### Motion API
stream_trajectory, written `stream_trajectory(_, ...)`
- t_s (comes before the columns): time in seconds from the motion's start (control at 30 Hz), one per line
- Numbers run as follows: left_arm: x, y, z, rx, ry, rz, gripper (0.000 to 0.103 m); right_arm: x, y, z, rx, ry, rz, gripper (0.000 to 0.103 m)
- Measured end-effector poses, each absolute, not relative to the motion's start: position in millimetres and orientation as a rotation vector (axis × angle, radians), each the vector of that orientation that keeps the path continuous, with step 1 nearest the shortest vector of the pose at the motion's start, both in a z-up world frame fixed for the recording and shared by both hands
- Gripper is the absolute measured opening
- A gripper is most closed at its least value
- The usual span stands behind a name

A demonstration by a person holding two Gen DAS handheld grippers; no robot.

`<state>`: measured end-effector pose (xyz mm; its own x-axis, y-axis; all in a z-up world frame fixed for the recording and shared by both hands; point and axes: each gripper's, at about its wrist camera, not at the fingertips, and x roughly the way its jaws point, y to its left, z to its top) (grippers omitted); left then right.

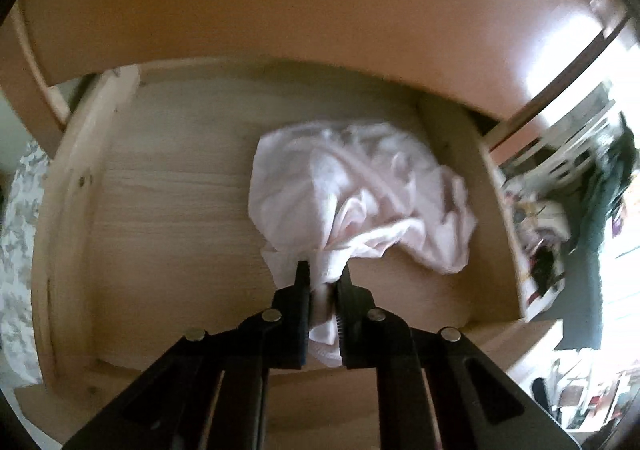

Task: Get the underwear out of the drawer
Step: 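Lift the pink cloth up out of the drawer with the left tool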

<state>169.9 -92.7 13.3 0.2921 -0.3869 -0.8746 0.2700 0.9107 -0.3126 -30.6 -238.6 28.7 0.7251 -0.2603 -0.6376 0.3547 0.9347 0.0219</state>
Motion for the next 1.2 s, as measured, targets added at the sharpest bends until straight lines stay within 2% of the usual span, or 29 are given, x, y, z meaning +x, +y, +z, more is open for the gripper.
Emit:
stream_trajectory(0.1,155.8,-73.3,35.6,-0.202,1.126,-0.475,0.011,-30.8,-236.2,29.8,0.133,0.676,-0.344,0.103)
stream_trajectory(0.4,106.8,-45.5,58.0,-0.454,0.927,-0.593,0.011,-31.2,-228.2,32.3,0.085,0.662,-0.351,0.103)
stream_trajectory(1.2,20.4,13.5,136.3,-0.549,0.612,-0.689,0.011,-44.9,-207.0,44.9,-0.011,0.545,-0.342,0.103)
